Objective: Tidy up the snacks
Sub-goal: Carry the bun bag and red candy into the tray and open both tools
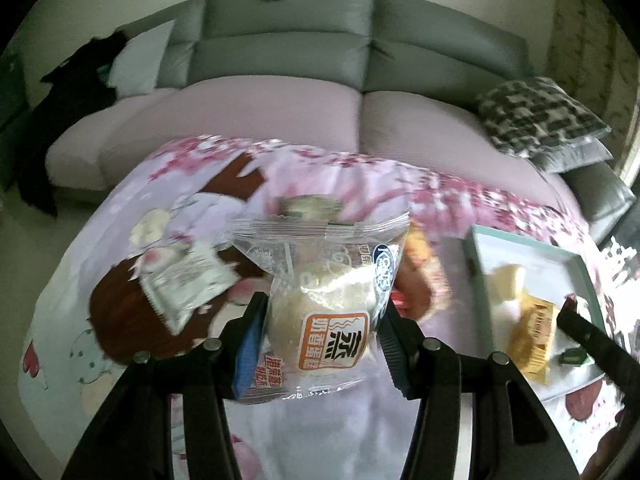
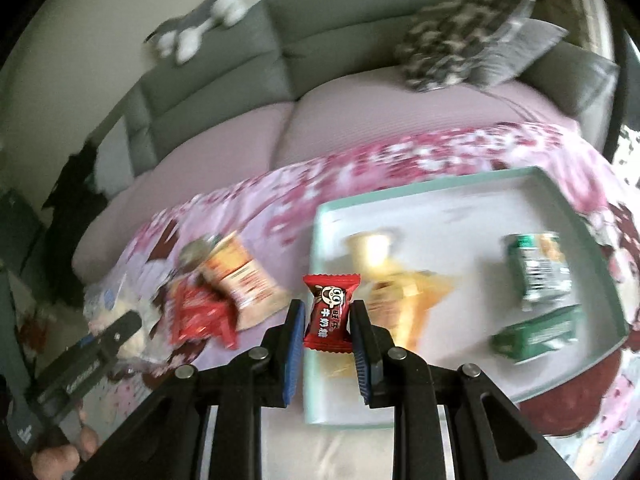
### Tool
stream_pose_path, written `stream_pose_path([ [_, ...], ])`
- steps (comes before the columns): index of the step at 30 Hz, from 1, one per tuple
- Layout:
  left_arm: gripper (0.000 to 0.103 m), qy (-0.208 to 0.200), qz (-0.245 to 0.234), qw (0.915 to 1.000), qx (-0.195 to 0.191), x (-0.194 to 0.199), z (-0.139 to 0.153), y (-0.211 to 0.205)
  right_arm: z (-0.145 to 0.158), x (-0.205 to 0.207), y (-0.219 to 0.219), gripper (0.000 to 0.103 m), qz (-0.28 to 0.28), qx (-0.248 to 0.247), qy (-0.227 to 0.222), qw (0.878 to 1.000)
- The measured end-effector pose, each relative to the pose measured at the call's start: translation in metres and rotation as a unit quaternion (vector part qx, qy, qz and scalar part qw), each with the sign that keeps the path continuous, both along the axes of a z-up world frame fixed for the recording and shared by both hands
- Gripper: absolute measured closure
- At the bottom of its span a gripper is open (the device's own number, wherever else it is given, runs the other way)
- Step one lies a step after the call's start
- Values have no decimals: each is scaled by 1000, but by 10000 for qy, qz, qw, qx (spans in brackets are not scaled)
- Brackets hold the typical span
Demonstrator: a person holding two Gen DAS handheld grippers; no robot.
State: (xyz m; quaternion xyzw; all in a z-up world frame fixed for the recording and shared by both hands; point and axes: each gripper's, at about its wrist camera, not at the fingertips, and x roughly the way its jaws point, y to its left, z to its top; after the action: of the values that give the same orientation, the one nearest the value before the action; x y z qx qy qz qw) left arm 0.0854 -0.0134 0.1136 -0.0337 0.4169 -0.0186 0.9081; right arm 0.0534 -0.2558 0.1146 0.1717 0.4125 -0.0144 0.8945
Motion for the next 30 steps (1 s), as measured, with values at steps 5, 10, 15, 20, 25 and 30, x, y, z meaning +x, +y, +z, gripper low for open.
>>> stream_pose_path([
  [5,48,-20,-455,9989,58,4,4,-40,4,-7,-45,78,-482,88,-115,9987],
  [10,48,-34,-875,9961,144,15,7,-80,0,-10,-80,78,-806,214,-124,9964],
  [15,48,54,-1322,9911,152,30,5,-122,-2,-2,-100,78,-871,281,-164,9957],
  [20,48,55,-1755,9841,256,48,7,-161,-10,16,-105,78,-822,267,-87,9962],
  [25,48,146,-2197,9752,211,67,2,-199,-18,30,-112,78,-808,278,-55,9963],
  [30,47,290,-2337,9715,272,79,-8,-229,-25,31,-125,78,-969,294,-13,9949],
])
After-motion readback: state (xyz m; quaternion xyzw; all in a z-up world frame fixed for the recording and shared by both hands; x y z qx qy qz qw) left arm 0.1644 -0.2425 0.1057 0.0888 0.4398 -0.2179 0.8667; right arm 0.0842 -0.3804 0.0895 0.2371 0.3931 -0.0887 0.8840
